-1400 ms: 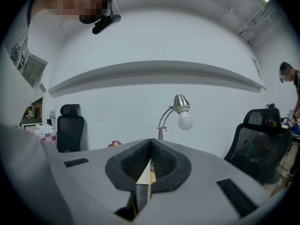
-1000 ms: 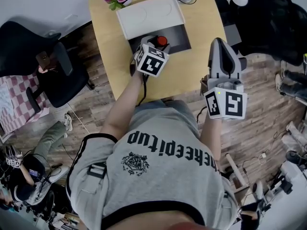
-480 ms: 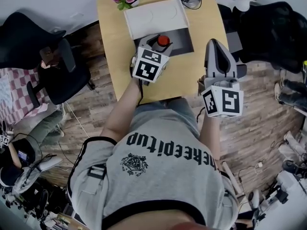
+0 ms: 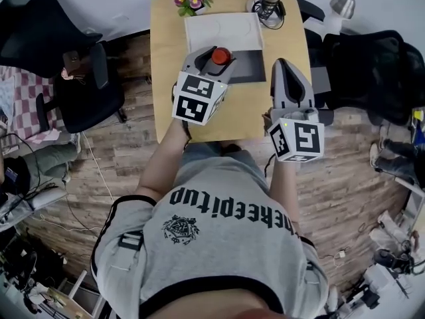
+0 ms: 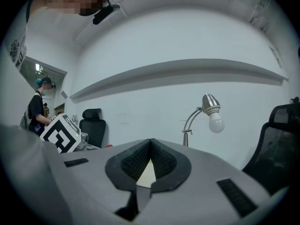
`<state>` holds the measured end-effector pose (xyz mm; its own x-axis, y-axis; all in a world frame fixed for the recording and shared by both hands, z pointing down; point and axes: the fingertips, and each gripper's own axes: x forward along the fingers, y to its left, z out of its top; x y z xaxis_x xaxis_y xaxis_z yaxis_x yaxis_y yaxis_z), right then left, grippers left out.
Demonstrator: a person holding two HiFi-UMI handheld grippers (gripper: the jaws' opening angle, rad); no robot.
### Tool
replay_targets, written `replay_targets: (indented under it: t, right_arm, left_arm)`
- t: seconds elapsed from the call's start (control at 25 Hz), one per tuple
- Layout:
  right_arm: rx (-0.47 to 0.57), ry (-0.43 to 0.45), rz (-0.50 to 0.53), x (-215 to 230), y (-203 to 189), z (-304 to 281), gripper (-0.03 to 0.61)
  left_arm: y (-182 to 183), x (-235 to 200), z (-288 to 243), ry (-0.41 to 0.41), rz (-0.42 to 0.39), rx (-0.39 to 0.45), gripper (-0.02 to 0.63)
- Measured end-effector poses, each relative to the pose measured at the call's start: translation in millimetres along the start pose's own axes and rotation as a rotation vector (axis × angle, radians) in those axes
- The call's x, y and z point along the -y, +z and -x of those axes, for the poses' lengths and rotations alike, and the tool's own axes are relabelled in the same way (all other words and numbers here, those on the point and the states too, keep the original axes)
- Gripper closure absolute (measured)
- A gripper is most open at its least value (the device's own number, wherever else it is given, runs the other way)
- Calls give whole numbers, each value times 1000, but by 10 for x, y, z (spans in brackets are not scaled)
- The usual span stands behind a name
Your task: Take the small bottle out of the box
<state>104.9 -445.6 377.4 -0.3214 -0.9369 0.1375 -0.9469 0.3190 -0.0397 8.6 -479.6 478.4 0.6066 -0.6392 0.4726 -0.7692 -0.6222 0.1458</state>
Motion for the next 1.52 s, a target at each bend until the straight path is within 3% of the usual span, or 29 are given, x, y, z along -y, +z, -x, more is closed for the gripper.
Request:
replay_targets:
  t: [0.44,0.92,1.52]
  right_arm:
    - [59,112,44,-230,265,310,577]
    - [142,183,85,-444,563,855,577]
    - [245,185,127,-449,901,1554,577]
  left_arm:
    - [466,208,739,128,9,184,391]
    - [627,563,1576,242,8,324,391]
    - [821,1068,2381,348,-21,478,391]
